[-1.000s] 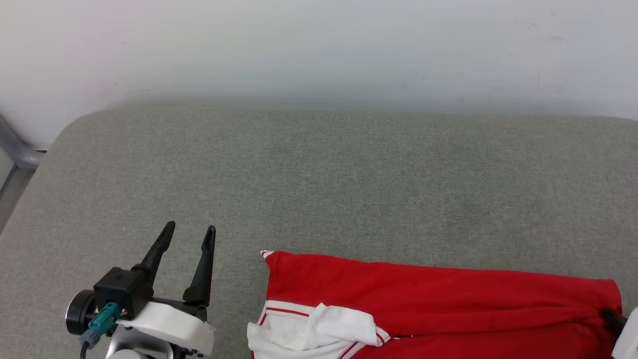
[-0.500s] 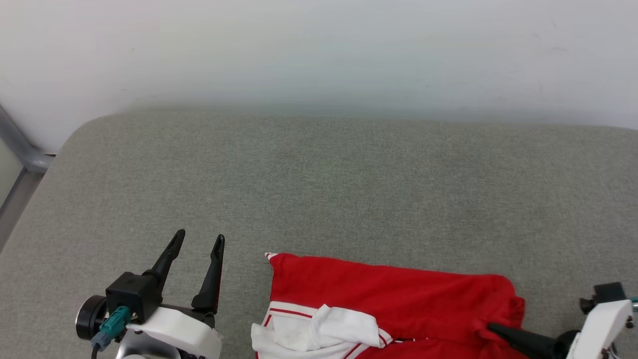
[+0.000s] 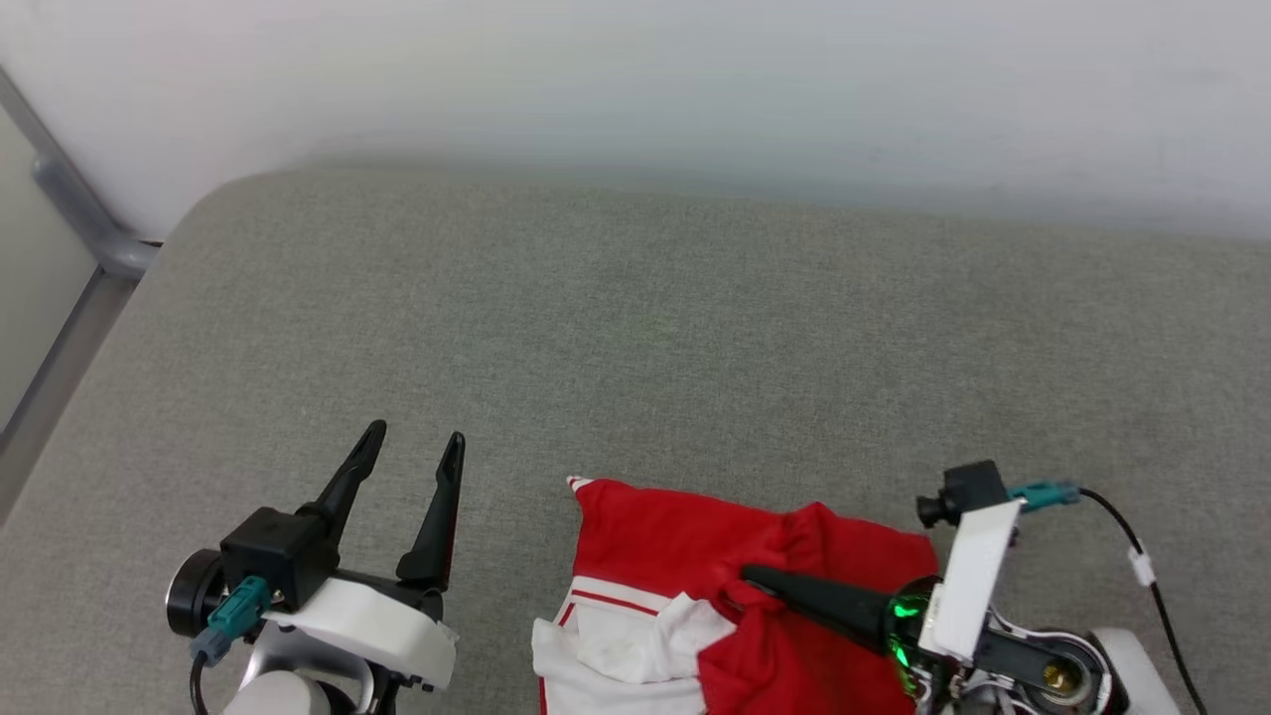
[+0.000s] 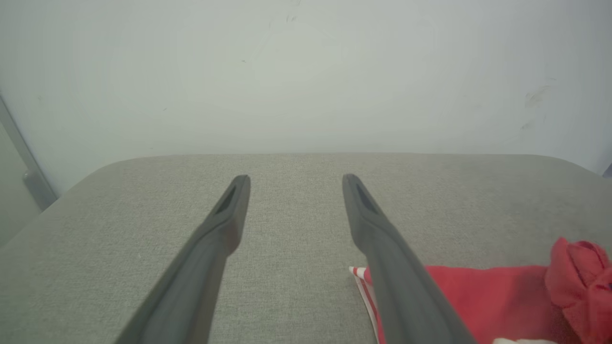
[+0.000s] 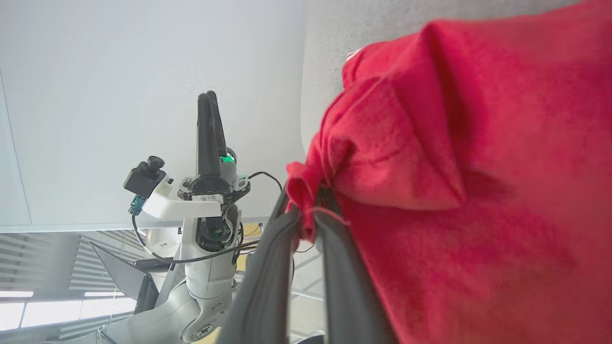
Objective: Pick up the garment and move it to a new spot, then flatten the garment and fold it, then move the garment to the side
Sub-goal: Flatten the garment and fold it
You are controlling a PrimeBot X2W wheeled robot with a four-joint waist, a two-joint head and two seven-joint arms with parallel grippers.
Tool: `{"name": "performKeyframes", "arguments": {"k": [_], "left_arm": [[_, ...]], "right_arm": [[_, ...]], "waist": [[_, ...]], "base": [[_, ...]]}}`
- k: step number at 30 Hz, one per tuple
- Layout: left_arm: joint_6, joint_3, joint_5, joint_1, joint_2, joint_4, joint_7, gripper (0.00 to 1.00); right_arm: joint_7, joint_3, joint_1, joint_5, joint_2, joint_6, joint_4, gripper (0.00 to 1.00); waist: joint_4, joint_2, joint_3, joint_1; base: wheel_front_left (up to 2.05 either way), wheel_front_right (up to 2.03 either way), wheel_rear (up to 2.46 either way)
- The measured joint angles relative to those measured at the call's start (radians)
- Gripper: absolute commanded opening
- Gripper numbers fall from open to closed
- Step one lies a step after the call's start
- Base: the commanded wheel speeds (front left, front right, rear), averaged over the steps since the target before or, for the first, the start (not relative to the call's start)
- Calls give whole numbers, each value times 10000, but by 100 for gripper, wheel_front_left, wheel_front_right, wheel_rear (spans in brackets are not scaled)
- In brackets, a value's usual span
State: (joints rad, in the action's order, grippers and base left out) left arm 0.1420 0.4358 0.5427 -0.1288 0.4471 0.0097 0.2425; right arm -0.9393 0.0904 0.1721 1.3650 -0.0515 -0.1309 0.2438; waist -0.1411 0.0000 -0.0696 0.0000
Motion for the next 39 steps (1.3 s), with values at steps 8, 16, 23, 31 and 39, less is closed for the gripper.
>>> {"name": "performKeyframes", "arguments": {"k": [8,16,23,31,39], "left_arm": [[-244,-50,-2,-475,-213,169,88,100],[-571,-155,-36,-846,-500,573,163,100],[-738,-230,-205,-941,-658,800,174,100],[-763,-341,-313,-778,-721,886,176,100],[-514,-593,-345,-347,-673,811,176,100]], "right_arm": [[1337,1701,1033,132,10,0,623,0],[2472,2633,1365,153,4,0,1250,100],[3074,3306,1541,174,0,2,732,100],[5379,3390,1532,-2721,-968,0,-520,100],[7820,1267,696,-6694,-1559,0,-734,100]], "waist": [[-326,0,-796,0],[-434,1,-1437,0],[-308,0,-1332,1],[-135,0,-925,0],[197,0,-414,-1]], "base": [[0,0,0],[0,0,0],[0,0,0],[0,0,0],[0,0,0]]}}
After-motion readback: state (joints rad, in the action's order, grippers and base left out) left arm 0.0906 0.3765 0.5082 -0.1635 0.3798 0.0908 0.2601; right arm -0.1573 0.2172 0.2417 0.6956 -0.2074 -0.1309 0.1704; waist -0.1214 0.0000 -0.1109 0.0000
